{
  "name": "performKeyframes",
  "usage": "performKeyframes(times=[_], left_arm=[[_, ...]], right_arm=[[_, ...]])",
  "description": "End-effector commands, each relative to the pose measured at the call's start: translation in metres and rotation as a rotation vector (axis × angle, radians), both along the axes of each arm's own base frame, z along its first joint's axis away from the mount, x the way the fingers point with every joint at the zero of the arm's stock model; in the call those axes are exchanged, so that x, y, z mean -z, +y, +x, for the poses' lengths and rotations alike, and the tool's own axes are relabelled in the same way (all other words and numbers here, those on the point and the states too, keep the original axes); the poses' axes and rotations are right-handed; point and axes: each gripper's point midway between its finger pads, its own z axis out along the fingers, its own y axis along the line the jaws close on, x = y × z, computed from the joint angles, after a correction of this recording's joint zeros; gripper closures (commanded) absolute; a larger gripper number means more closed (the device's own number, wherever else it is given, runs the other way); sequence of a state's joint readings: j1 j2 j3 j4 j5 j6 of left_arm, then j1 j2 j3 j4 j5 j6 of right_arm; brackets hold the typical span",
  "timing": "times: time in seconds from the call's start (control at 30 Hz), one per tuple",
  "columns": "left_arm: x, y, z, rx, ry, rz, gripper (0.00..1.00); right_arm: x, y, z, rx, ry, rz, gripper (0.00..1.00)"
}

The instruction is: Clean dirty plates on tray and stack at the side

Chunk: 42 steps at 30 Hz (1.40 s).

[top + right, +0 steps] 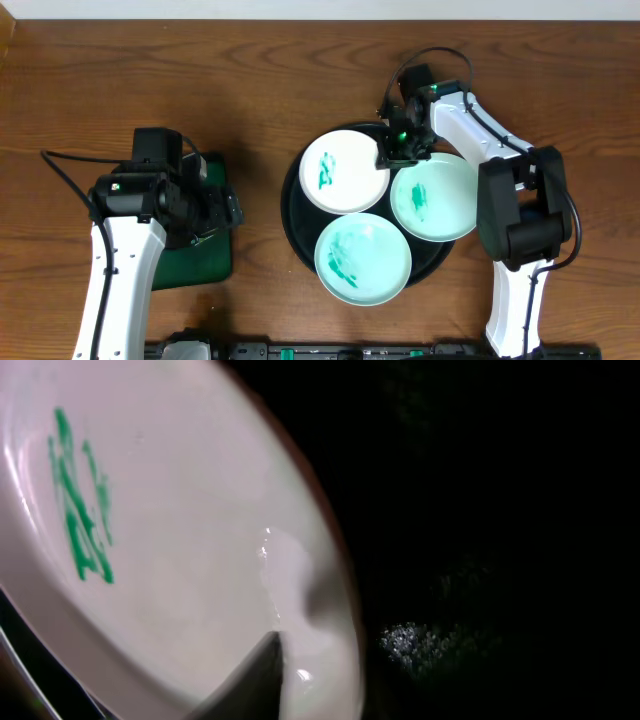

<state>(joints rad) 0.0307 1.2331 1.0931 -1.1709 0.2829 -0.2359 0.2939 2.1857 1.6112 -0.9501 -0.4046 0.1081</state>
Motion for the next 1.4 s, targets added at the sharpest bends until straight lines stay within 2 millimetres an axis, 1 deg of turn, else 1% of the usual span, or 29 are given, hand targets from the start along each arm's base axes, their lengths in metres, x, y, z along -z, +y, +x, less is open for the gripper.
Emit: performKeyframes(times=[0.0,0.23,0.33,0.43,0.47,0.5,0.53,0.57,0.63,0.7,0.73,0.77,0.8,0.83,0.87,0.9,0.97,1.07,1.23,1.27,1.3,1.37], left_arm=[[-0.007,-0.001,0.004,0.002,-0.020,-0.001,0.16],[-0.007,-0.001,0.004,0.002,-0.020,-0.001,0.16],[-0.007,-0.001,0.004,0.002,-0.020,-0.001,0.16],[-0.006,0.000,0.004,0.002,-0.021,0.004,0.16],[-0.006,0.001,0.004,0.001,-0.023,0.013,0.28],[-0.005,0.005,0.006,-0.004,-0.027,0.033,0.47],[-0.004,0.009,0.008,-0.009,-0.030,0.054,0.55],[-0.003,0.011,0.010,-0.012,-0.029,0.067,0.59],[0.002,0.012,0.014,-0.014,-0.015,0.070,0.61],[0.010,0.015,0.018,-0.015,0.009,0.085,0.74],[0.016,0.020,0.021,-0.019,0.024,0.111,0.75],[0.021,0.025,0.023,-0.023,0.037,0.139,0.69],[0.027,0.033,0.025,-0.029,0.055,0.185,0.52],[0.032,0.041,0.027,-0.034,0.070,0.231,0.38],[0.036,0.049,0.029,-0.040,0.082,0.278,0.31],[0.040,0.056,0.032,-0.045,0.091,0.318,0.27],[0.048,0.064,0.037,-0.062,0.105,0.343,0.15],[0.061,0.074,0.039,-0.156,0.149,0.322,0.14],[0.085,0.071,0.039,-0.200,0.236,0.194,0.14],[0.090,0.070,0.039,-0.191,0.245,0.177,0.15],[0.095,0.068,0.041,-0.177,0.255,0.157,0.18],[0.102,0.064,0.043,-0.158,0.266,0.132,0.20]], right_arm=[[-0.005,0.005,0.004,0.016,-0.001,0.024,0.99],[-0.004,0.003,0.003,0.026,0.004,0.011,0.99],[-0.001,-0.003,0.006,0.057,0.001,-0.031,0.99],[-0.001,-0.004,0.007,0.059,-0.002,-0.036,0.99],[-0.001,-0.004,0.006,0.059,-0.002,-0.036,0.99],[-0.001,-0.004,0.006,0.056,-0.001,-0.036,0.99],[-0.001,-0.004,0.006,0.056,0.000,-0.036,0.99],[-0.001,-0.004,0.005,0.055,0.002,-0.037,0.99],[-0.001,-0.004,0.005,0.051,0.002,-0.037,0.99],[-0.001,-0.004,0.005,0.050,0.002,-0.037,0.99],[-0.001,-0.004,0.005,0.050,0.003,-0.037,0.99],[-0.001,-0.004,0.004,0.050,0.004,-0.037,0.99],[-0.001,-0.004,0.004,0.050,0.006,-0.038,0.99],[-0.001,-0.005,0.004,0.048,0.006,-0.038,0.99],[-0.001,-0.005,0.003,0.040,0.006,-0.038,0.99],[-0.001,-0.005,0.002,0.032,0.006,-0.039,0.99],[-0.001,-0.005,0.000,0.019,0.009,-0.040,0.99],[-0.001,-0.006,0.000,0.006,0.007,-0.041,0.99],[-0.001,-0.006,0.000,0.007,0.005,-0.040,0.99],[-0.001,-0.006,0.000,0.006,0.005,-0.040,0.99],[-0.001,-0.006,0.000,0.006,0.005,-0.040,0.99],[-0.001,-0.006,0.000,0.002,0.004,-0.040,0.99]])
